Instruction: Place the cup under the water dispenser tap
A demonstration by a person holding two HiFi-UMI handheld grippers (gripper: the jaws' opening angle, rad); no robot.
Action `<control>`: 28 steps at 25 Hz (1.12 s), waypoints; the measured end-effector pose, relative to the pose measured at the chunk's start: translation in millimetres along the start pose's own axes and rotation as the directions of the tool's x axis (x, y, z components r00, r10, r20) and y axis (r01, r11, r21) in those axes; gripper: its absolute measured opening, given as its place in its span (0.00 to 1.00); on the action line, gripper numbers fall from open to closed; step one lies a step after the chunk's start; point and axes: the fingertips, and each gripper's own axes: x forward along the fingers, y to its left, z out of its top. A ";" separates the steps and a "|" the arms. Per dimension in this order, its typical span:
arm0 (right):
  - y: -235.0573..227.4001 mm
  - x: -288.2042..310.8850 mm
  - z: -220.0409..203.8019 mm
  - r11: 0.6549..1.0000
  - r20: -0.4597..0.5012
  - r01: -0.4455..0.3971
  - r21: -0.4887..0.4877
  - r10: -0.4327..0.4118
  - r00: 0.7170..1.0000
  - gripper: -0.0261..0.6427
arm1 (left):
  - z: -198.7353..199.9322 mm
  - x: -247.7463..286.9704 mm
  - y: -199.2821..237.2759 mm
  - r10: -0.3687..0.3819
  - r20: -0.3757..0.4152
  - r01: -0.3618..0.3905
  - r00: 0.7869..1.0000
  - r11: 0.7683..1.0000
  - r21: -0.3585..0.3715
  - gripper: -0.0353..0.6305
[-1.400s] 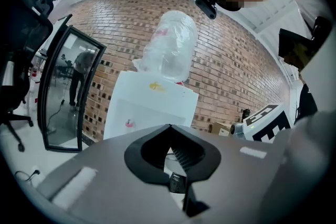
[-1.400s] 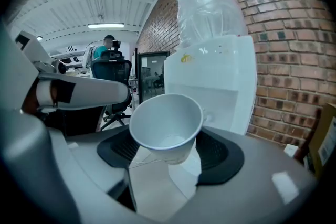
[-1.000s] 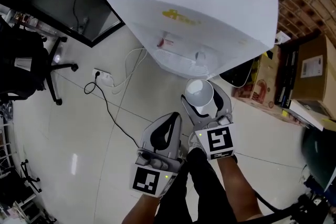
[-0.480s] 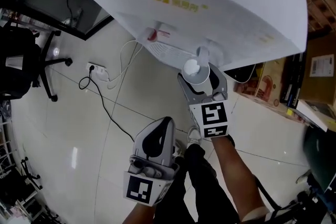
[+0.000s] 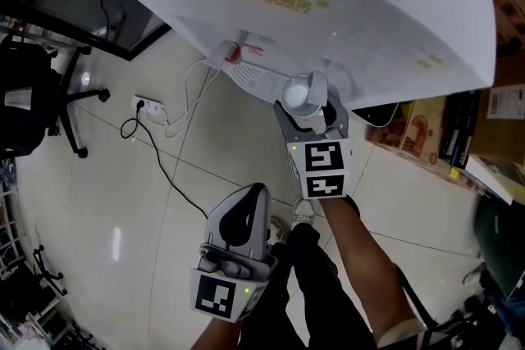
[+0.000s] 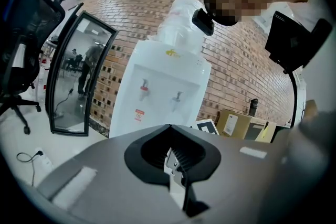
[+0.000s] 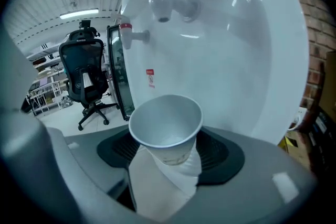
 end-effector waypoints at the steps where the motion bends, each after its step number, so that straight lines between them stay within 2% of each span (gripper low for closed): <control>1: 0.1 0.1 0.3 1.000 -0.004 0.001 -0.002 -0.001 1.000 0.55 | 0.2 -0.3 0.4 0.001 0.001 -0.001 1.000 1.000 0.000 0.04; 6: 1.3 0.1 -0.8 1.000 -0.008 -0.001 -0.010 0.001 1.000 0.55 | 0.5 -4.5 1.8 0.005 -0.002 -0.006 1.000 1.000 -0.006 0.04; 9: 2.7 2.1 -4.1 1.000 -0.010 -0.010 -0.001 0.010 1.000 0.59 | -1.1 -6.2 3.7 0.007 -0.004 -0.007 1.000 1.000 -0.007 0.04; 18: 1.9 -11.5 -9.1 1.000 -0.016 -0.008 -0.006 0.008 1.000 0.59 | -1.5 -12.4 2.9 0.000 -0.005 0.000 1.000 1.000 -0.008 0.04; 21: 0.6 -24.7 -9.5 1.000 -0.016 0.003 0.002 -0.003 1.000 0.59 | 3.1 -14.7 -1.0 -0.012 0.007 0.013 1.000 1.000 -0.010 0.04; 24: 4.8 -49.2 0.1 1.000 0.006 0.014 0.006 -0.015 1.000 0.59 | 4.9 -18.5 -8.6 -0.033 -0.020 0.033 0.999 0.999 -0.005 0.04; 28: 28.8 -89.2 20.6 1.000 0.032 -0.016 0.014 0.015 0.999 0.58 | 20.2 -32.1 -21.7 -0.055 -0.034 0.055 0.998 0.998 -0.006 0.04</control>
